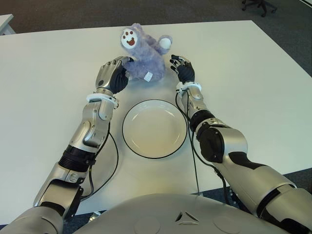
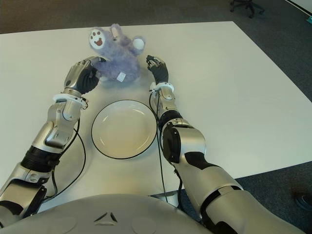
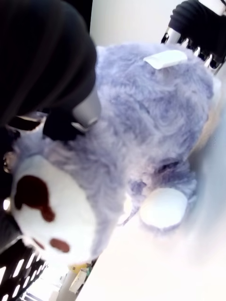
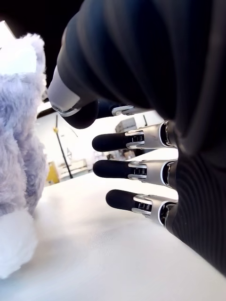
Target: Put the doll into the plate.
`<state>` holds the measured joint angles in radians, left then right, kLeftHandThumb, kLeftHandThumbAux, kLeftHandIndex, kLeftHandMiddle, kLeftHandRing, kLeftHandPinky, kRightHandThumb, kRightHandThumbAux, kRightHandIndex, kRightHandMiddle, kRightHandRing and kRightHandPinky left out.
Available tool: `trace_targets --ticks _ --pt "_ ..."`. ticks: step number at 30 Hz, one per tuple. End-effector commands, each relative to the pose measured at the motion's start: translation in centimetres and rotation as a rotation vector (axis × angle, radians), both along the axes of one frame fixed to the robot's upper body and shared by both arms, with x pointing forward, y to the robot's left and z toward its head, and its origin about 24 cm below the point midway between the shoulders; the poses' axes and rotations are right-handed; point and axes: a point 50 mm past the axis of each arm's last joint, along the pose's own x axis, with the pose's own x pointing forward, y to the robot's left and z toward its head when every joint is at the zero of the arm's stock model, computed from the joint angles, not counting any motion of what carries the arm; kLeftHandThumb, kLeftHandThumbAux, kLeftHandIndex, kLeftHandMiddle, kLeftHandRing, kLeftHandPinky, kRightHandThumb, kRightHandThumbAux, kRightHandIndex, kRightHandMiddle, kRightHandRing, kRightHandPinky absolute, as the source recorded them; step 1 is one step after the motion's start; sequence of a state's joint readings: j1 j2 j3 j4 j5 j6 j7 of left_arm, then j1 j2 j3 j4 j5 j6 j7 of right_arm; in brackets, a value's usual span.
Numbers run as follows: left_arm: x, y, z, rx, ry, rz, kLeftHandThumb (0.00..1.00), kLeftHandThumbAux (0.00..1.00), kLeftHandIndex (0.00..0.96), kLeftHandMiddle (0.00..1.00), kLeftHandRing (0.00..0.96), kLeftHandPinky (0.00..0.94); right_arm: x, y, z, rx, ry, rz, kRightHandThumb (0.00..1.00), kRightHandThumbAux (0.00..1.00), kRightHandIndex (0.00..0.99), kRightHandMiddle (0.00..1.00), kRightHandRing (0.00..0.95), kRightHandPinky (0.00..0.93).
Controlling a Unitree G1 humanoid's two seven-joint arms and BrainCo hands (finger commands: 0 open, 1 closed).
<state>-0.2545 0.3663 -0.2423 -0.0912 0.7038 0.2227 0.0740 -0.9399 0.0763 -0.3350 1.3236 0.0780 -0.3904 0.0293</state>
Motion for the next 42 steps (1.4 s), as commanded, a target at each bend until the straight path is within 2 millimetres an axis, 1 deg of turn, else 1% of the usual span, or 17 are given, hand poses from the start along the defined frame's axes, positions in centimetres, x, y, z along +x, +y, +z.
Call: trace_targets --ticks 1,9,14,18,24,33,36,38,39,42 --pt "-0.2 -0.3 -0.1 0.025 0.011 0.001 0.853 0.650 0.443 0.492 0.775 0.721 -1.8 1.3 -3.4 0.023 0.150 0.023 0.717 0.730 0.403 0.201 0.180 0.150" --pt "-0.3 -0.9 1.2 0.053 -0.028 0.001 0.853 0.650 0.444 0.492 0.775 0.712 -1.8 1.3 -3.4 0.032 0.147 0.023 0.716 0.729 0.403 0.207 0.181 0.151" --pt "-0.3 -1.0 1.7 0.066 -0.040 -0.005 0.853 0.650 0.444 0.492 0.776 0.721 -1.8 1.4 -3.4 0.034 0.149 0.021 0.720 0.730 0.403 0.206 0.219 0.159" --pt "-0.3 -1.0 2.3 0.079 -0.054 -0.008 0.853 0.650 0.443 0.492 0.777 0.738 -1.8 1.4 -3.3 0.030 0.151 0.020 0.721 0.730 0.404 0.203 0.225 0.160" --pt "-0.2 -1.0 2.9 0.098 -0.073 -0.014 0.854 0.651 0.443 0.492 0.783 0.750 -1.7 1.5 -3.3 0.029 0.152 0.021 0.721 0.728 0.404 0.203 0.221 0.202" --pt "0.1 -1.2 4.0 0.120 -0.109 -0.032 0.854 0.651 0.443 0.492 0.787 0.770 -1.6 1.6 -3.1 0.034 0.153 0.022 0.720 0.727 0.405 0.205 0.207 0.191" --pt "0.2 -1.2 4.4 0.134 -0.128 -0.039 0.854 0.651 0.443 0.492 0.786 0.753 -1.6 1.7 -3.0 0.046 0.149 0.023 0.720 0.728 0.404 0.199 0.203 0.170" --pt "0.2 -1.2 4.7 0.146 -0.144 -0.039 0.854 0.651 0.443 0.492 0.785 0.753 -1.6 1.7 -3.0 0.046 0.150 0.025 0.721 0.729 0.404 0.199 0.205 0.176" --pt "0.3 -1.2 4.8 0.152 -0.151 -0.039 0.854 0.651 0.443 0.492 0.787 0.764 -1.6 1.7 -2.9 0.046 0.149 0.026 0.722 0.728 0.404 0.202 0.219 0.199" --pt "0.3 -1.1 5.2 0.175 -0.172 -0.040 0.854 0.651 0.443 0.492 0.789 0.779 -1.5 1.8 -2.9 0.046 0.149 0.026 0.723 0.728 0.404 0.204 0.239 0.213"
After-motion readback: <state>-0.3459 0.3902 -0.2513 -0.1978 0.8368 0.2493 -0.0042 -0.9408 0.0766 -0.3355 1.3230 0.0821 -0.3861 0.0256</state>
